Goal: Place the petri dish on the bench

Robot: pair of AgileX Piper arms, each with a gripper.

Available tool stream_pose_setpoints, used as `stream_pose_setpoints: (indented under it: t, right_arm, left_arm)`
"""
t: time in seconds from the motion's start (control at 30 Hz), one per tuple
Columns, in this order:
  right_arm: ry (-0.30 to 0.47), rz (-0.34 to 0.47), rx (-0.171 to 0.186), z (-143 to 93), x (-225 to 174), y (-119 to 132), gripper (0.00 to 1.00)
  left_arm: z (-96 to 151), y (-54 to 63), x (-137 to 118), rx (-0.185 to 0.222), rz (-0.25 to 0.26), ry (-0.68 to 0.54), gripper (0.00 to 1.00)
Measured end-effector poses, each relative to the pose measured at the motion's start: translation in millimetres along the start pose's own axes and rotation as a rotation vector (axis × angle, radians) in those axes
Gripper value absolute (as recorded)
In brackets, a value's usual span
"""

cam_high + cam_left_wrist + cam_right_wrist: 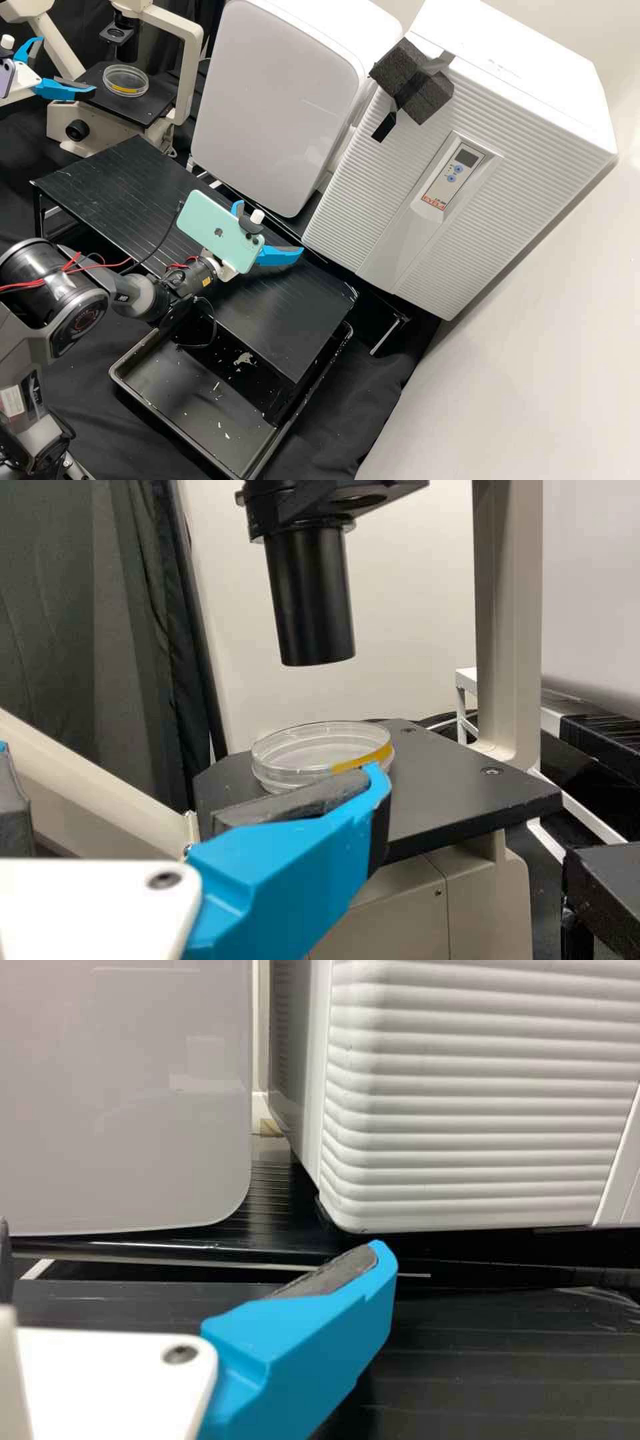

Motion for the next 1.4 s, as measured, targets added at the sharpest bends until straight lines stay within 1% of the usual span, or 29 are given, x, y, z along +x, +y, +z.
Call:
stream_pose_setpoints:
  t: [0.47, 0.53, 0.7, 0.77, 0.83, 0.97, 1.07, 1.23, 1.4]
  right_arm:
    - [0.0, 0.0, 0.0, 0, 0, 0, 1.0]
    - [0.0, 0.0, 0.0, 0, 0, 0, 1.0]
    - [0.0, 0.0, 0.0, 0, 0, 0, 1.0]
    - [0.0, 0.0, 0.0, 0, 0, 0, 1.0]
    - [0.0, 0.0, 0.0, 0, 0, 0, 1.0]
    - [0.0, 0.0, 0.0, 0, 0, 0, 1.0]
    - [0.0, 0.0, 0.0, 0, 0, 0, 1.0]
    - [0.0, 0.0, 0.0, 0, 0, 0, 1.0]
    - [0.0, 0.0, 0.0, 0, 0, 0, 1.0]
  left_arm:
    - [1, 0.4, 1, 0.0, 0.001, -0.002, 1.0]
    - [1, 3.0, 3, 0.0, 0.007, -0.003, 1.0]
    - [4, 14.6, 14, 0.004, 0.047, -0.017, 1.0]
    - [6, 19.1, 22, -0.014, 0.063, -0.033, 1.0]
    - [9, 19.2, 29, -0.027, 0.053, -0.051, 1.0]
    - [16, 14.6, 42, -0.078, -0.006, -0.093, 1.0]
    - [21, 8.8, 49, -0.096, -0.044, -0.118, 1.0]
    - [24, 0.2, 59, -0.091, -0.092, -0.118, 1.0]
    - [24, -6.1, 67, -0.09, -0.113, -0.113, 1.0]
